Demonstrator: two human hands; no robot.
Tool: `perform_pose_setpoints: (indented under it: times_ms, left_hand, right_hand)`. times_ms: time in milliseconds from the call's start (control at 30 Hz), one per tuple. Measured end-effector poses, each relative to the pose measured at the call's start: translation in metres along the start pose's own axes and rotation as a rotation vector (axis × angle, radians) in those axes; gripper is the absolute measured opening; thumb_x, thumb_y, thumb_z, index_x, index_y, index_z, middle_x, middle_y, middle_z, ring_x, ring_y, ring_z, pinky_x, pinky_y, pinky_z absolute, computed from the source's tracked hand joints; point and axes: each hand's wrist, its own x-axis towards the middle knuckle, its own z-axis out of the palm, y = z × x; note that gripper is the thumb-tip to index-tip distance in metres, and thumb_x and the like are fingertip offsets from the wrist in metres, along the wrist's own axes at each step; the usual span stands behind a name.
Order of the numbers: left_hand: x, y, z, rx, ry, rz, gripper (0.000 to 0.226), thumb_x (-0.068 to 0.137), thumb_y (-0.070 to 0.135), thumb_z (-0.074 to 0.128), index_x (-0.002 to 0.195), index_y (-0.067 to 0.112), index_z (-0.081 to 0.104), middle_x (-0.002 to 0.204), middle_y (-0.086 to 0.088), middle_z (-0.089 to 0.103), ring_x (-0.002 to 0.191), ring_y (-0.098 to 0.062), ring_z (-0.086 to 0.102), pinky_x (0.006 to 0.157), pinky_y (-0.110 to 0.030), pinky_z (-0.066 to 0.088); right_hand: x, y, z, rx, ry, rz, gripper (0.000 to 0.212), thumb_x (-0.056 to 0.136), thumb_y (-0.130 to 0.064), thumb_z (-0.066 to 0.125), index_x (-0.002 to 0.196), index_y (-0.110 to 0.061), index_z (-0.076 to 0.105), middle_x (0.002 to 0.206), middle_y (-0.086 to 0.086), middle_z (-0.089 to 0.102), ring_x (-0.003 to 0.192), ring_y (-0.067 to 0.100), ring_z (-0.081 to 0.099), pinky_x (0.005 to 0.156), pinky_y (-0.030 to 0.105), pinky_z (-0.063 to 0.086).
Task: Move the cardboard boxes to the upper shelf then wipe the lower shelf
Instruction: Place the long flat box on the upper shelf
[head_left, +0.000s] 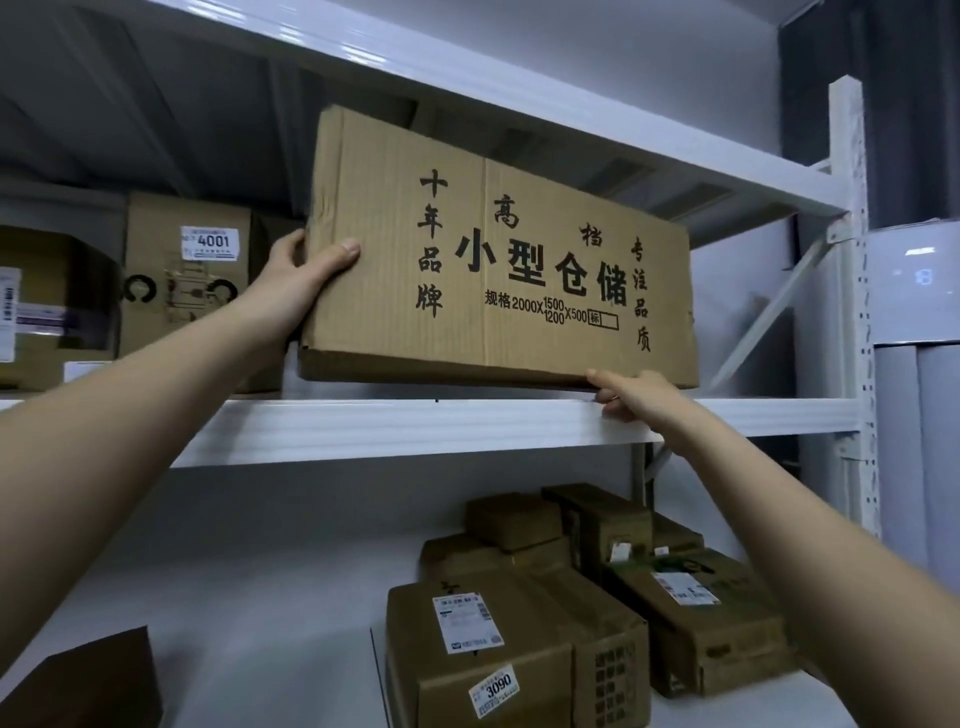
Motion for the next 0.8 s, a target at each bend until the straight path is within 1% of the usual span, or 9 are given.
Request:
perform_pose_setpoints:
  times_ms: [67,167,267,433,500,567,667,733,800]
  left_hand:
    - [0.003,-0.007,0.000,0.025,0.005,-0.037,0.091,0.077,0.060,0.063,0.149,0.025,0.019,0.140,-0.004,0.044,0.119,-0.021,0.049,0.104,-0.041,0.040]
    - [0.009,-0.019,0.002,0.063,-0.012,-0.083,0.089,0.080,0.059,0.058,0.150,0.026,0.013,0.139,-0.004,0.041,0.116,-0.022,0.047,0.097,-0.038,0.041]
    - [0.013,-0.030,0.001,0.100,-0.022,-0.114,0.085,0.083,0.059,0.055,0.150,0.028,0.012,0.135,-0.001,0.043,0.112,-0.019,0.047,0.088,-0.034,0.039]
    - [0.025,-0.044,-0.011,0.246,-0.065,-0.151,0.079,0.086,0.056,0.053,0.150,0.035,0.012,0.146,0.001,0.037,0.123,-0.019,0.042,0.098,-0.035,0.034]
    - [0.027,-0.051,-0.015,0.331,-0.108,-0.184,0.079,0.087,0.051,0.054,0.150,0.037,0.008,0.151,0.001,0.031,0.131,-0.022,0.037,0.109,-0.040,0.029]
    - [0.027,-0.053,-0.013,0.362,-0.145,-0.215,0.079,0.091,0.043,0.053,0.150,0.037,0.002,0.153,0.001,0.027,0.136,-0.023,0.032,0.113,-0.042,0.026]
    - [0.036,-0.055,-0.011,0.427,-0.161,-0.264,0.085,0.092,0.036,0.055,0.150,0.035,-0.006,0.155,-0.001,0.022,0.138,-0.024,0.029,0.113,-0.042,0.026]
    - [0.040,-0.051,-0.008,0.489,-0.183,-0.292,0.090,0.091,0.034,0.057,0.150,0.033,-0.011,0.155,-0.002,0.021,0.137,-0.028,0.030,0.106,-0.043,0.031]
    - [0.044,-0.049,-0.005,0.536,-0.170,-0.289,0.095,0.090,0.033,0.060,0.149,0.030,-0.014,0.155,-0.006,0.019,0.136,-0.031,0.031,0.102,-0.044,0.035]
  right_hand:
    - [0.012,0.003,0.004,-0.060,0.068,-0.052,0.048,0.090,-0.044,0.058,0.110,-0.001,0.063,0.100,0.014,0.067,0.093,0.027,0.062,0.095,0.044,0.048]
    - [0.023,0.000,0.013,-0.266,0.158,-0.157,0.033,0.088,-0.046,0.059,0.090,-0.014,0.059,0.091,0.007,0.063,0.101,0.032,0.059,0.090,0.044,0.046]
    - [0.031,-0.005,0.023,-0.379,0.207,-0.271,0.037,0.085,-0.050,0.060,0.108,-0.022,0.057,0.113,0.002,0.059,0.111,0.024,0.053,0.096,0.042,0.045]
    - [0.053,-0.004,0.036,-0.358,0.007,-0.283,0.058,0.087,-0.049,0.059,0.135,-0.023,0.041,0.135,0.007,0.043,0.123,0.024,0.044,0.105,0.041,0.038]
    - [0.060,-0.006,0.043,-0.393,-0.050,-0.290,0.059,0.086,-0.048,0.060,0.137,-0.025,0.038,0.137,0.008,0.039,0.122,0.025,0.045,0.103,0.040,0.039]
    - [0.066,-0.010,0.048,-0.422,-0.056,-0.317,0.058,0.085,-0.047,0.061,0.135,-0.026,0.040,0.138,0.007,0.039,0.121,0.026,0.047,0.104,0.040,0.039]
    - [0.078,-0.018,0.056,-0.415,-0.153,-0.332,0.058,0.086,-0.045,0.062,0.135,-0.026,0.039,0.138,0.007,0.038,0.119,0.023,0.047,0.107,0.040,0.037]
    - [0.084,-0.022,0.059,-0.449,-0.267,-0.321,0.062,0.087,-0.042,0.062,0.140,-0.025,0.035,0.140,0.008,0.039,0.121,0.022,0.046,0.108,0.040,0.035]
    - [0.091,-0.027,0.065,-0.511,-0.318,-0.325,0.064,0.087,-0.040,0.062,0.142,-0.025,0.032,0.140,0.006,0.042,0.117,0.020,0.047,0.102,0.035,0.038]
